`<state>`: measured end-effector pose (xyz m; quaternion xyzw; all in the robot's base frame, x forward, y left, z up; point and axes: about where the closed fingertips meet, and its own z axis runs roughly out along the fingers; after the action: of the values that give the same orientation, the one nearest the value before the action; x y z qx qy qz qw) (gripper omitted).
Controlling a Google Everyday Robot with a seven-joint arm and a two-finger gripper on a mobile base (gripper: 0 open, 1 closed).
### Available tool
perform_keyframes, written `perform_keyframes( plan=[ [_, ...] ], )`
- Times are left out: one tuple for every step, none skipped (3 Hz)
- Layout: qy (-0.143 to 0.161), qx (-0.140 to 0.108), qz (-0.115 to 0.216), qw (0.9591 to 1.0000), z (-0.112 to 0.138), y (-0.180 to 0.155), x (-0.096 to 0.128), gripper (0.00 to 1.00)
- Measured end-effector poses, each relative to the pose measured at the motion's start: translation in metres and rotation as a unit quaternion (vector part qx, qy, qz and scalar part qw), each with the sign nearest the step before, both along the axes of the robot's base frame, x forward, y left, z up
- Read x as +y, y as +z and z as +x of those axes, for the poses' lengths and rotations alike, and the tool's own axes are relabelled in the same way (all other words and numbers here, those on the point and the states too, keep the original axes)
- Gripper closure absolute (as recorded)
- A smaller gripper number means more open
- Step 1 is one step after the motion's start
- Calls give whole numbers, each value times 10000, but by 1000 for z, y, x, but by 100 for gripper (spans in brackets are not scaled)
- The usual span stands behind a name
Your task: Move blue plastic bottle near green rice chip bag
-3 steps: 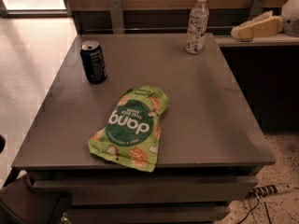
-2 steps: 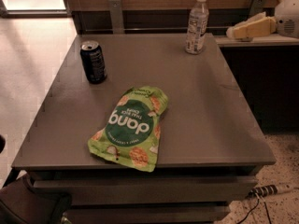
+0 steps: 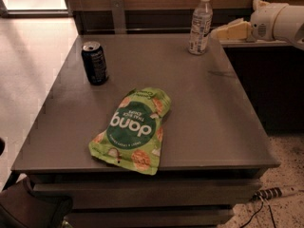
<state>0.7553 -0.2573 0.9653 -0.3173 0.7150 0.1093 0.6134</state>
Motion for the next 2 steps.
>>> perform_keyframes(
  plan=[
    [238,-119,401,9988,30,-17,20,0],
    [450,-210,643,9967,53,-31,37,0]
  ],
)
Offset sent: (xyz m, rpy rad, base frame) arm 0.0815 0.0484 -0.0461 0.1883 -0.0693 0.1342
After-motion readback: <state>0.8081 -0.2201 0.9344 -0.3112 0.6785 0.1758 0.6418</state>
